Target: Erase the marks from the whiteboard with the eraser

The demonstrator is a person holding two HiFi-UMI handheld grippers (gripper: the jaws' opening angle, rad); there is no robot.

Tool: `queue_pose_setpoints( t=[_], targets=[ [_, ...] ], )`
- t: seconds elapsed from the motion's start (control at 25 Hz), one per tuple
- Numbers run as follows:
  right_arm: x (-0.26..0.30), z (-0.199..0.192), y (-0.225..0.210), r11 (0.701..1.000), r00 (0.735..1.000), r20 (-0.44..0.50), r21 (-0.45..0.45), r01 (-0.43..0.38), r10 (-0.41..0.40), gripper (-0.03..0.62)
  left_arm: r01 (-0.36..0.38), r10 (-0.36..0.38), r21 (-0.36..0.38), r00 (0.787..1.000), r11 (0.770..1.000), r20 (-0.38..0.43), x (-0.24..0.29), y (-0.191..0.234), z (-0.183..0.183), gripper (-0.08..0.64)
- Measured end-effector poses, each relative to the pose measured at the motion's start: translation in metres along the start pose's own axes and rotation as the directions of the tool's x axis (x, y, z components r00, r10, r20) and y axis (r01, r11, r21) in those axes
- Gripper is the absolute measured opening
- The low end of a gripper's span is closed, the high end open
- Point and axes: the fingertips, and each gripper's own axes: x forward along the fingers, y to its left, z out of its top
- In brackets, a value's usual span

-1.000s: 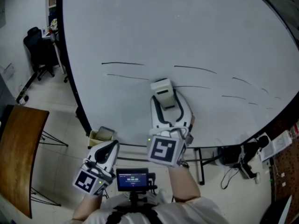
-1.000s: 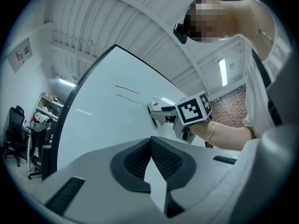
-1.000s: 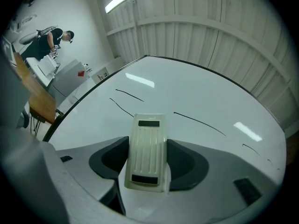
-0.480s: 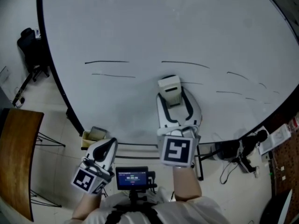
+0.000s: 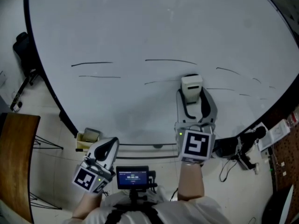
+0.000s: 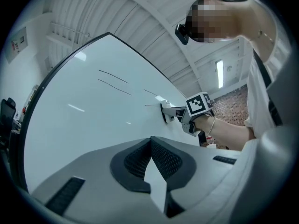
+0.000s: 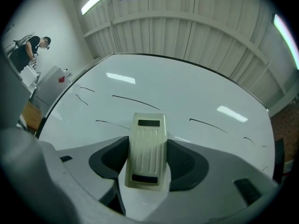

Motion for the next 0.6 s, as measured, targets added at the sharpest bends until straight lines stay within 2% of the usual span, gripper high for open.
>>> queue_pose_setpoints(
  t=[0.12,0.2,0.32,0.44,0.52,0.6],
  targets=[
    [-0.004,0.001,-0.010,0.999,1.000,0.011,0.033,0.016,-0.016,0.255,-0.002,0.002,0.007,1.000,1.000,-0.003,0.001,-0.004,0.002,0.000],
    [-0.008,0.009,-0.003,1.000,0.999,0.045,0.025,-0.004,0.003,0.255,-0.011,0.011,0.013,1.000,1.000,-0.004,-0.002,-0.004,0.003,0.000],
    [-0.014,0.025,0.045,0.989,0.990,0.065,-0.084,-0.123,0.129,0.255,-0.042,0.042,0.033,0.999,0.999,0.021,-0.008,0.000,0.008,0.000],
    [-0.016,0.027,0.108,0.951,0.969,0.013,-0.194,-0.239,0.247,0.255,-0.074,0.073,0.034,0.997,0.997,0.027,-0.018,0.004,0.009,0.000],
    [-0.012,0.030,0.135,0.937,0.963,0.025,-0.239,-0.254,0.267,0.255,-0.096,0.095,0.036,0.995,0.995,0.029,-0.027,0.007,0.009,0.000],
    [-0.007,0.032,0.146,0.936,0.963,0.026,-0.243,-0.255,0.269,0.255,-0.124,0.123,0.037,0.992,0.992,0.029,-0.037,0.014,0.009,0.000]
  ],
)
